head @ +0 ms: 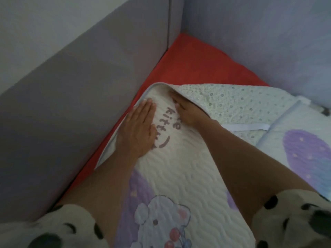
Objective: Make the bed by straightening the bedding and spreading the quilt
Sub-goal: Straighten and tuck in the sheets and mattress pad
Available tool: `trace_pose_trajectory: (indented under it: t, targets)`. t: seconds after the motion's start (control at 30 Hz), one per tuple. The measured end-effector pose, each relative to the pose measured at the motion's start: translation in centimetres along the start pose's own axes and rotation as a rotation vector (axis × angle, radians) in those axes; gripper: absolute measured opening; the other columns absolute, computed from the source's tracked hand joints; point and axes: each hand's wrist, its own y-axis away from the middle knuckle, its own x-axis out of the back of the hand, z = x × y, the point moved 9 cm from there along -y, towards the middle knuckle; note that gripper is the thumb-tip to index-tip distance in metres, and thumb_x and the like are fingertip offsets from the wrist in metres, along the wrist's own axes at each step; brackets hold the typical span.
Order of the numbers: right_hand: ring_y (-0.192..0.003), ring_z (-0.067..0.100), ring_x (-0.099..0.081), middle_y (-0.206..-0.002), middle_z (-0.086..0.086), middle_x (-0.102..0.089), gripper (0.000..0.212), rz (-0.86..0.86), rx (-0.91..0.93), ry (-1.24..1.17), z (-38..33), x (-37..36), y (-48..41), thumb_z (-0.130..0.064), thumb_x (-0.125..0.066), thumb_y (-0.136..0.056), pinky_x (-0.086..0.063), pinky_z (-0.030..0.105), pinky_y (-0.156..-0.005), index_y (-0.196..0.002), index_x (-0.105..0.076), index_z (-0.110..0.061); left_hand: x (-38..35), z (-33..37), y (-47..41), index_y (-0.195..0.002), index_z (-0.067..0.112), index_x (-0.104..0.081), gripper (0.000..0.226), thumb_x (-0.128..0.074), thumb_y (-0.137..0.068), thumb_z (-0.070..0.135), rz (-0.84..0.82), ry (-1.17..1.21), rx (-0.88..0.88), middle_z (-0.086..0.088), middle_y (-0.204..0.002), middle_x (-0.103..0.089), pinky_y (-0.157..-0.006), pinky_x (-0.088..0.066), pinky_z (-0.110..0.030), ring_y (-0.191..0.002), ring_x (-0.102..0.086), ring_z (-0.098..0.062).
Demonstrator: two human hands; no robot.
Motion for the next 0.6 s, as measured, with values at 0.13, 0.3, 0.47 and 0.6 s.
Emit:
trace_pose_trajectory:
  t: [0.13, 0.3, 0.47, 0.6]
  targets:
    - [-0.143, 0.027, -0.025, -0.156, 0.012, -0.026, 0.052, 0.027, -0.226, 0.026, 2.9, 1.1, 1.0, -0.040, -0.024, -0.104, -0.016, 0.036, -0.117, -0.152, -0.023, -0.019, -0.1, 0.1, -0.2, -0.149, 0.006, -0.027, 0.062, -0.033, -0.091, 0.027, -0.060, 0.012, 0.022, -0.009, -0.157, -0.022, -0.115, -0.025, -0.042, -0.146, -0.017, -0.019]
    - [-0.146, 0.026, -0.014, -0.159, 0.013, -0.014, 0.064, 0.136, -0.253, 0.017, 3.0, 4.3, -1.9, -0.037, -0.040, -0.101, -0.010, 0.033, -0.118, -0.153, -0.013, -0.012, -0.5, -0.2, 0.0, -0.150, 0.006, -0.025, 0.062, -0.033, -0.092, 0.027, -0.093, 0.019, 0.031, -0.009, -0.158, -0.020, -0.115, -0.024, -0.042, -0.147, -0.014, -0.019]
    - [-0.148, 0.018, 0.006, -0.161, 0.003, 0.011, 0.105, 0.099, 0.012, 0.084, 1.0, 7.6, -7.2, -0.040, -0.070, -0.083, 0.001, 0.027, -0.116, -0.153, 0.005, -0.025, -0.6, -0.1, -0.3, -0.150, 0.007, -0.024, 0.064, -0.032, -0.090, 0.028, -0.116, 0.021, 0.053, -0.007, -0.158, -0.019, -0.117, -0.023, -0.041, -0.147, -0.013, -0.018]
    - [-0.148, 0.019, 0.010, -0.160, 0.003, 0.016, 0.107, -0.030, 0.029, 0.136, 0.9, 7.2, -10.0, -0.049, -0.073, -0.077, 0.001, 0.029, -0.116, -0.153, 0.002, -0.034, -1.0, -0.3, -0.4, -0.151, 0.008, -0.021, 0.065, -0.032, -0.090, 0.027, -0.128, 0.044, 0.058, -0.006, -0.159, -0.016, -0.118, -0.021, -0.041, -0.148, -0.010, -0.017]
